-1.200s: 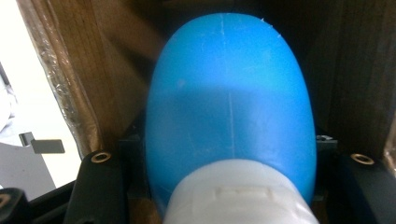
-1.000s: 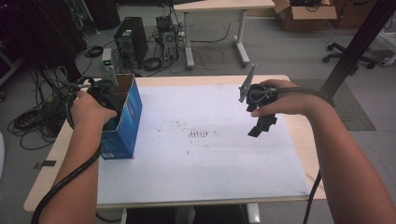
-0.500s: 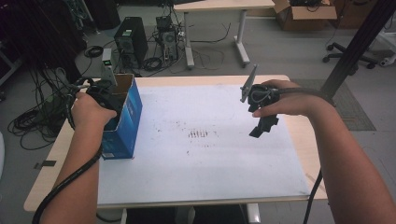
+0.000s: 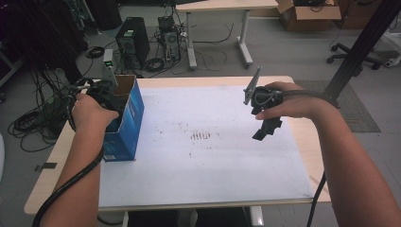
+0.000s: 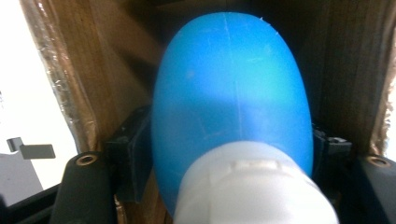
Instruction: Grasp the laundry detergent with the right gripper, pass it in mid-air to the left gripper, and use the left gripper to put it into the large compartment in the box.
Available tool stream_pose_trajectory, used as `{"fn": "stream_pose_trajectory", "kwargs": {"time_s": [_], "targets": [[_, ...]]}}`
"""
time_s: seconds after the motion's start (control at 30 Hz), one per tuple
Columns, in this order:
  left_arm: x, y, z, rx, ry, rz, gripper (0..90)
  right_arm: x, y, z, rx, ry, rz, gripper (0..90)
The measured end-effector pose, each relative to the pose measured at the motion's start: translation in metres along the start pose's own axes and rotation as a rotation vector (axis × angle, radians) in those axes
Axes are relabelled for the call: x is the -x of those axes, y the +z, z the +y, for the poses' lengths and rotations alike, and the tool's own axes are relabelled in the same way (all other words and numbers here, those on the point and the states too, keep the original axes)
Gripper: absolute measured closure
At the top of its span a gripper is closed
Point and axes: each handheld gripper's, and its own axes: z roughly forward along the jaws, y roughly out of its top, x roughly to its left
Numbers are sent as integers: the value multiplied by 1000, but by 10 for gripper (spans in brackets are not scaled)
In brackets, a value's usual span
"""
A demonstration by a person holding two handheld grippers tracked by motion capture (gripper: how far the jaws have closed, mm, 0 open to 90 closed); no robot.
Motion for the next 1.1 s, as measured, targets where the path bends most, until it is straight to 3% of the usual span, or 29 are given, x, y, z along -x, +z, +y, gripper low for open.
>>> {"fn": "stream_pose_trajectory", "kwargs": {"time_s": [0.33,0.73,1.1], "targets": [[4,-10,-3,15,1,17,277,-1,-2,-2,6,3,-1,39],[5,-34,-13,57,-2,27,223,-2,-2,0,14,-5,0,39],[8,-60,-21,84,30,28,177,-5,-3,5,11,-17,1,39]]}}
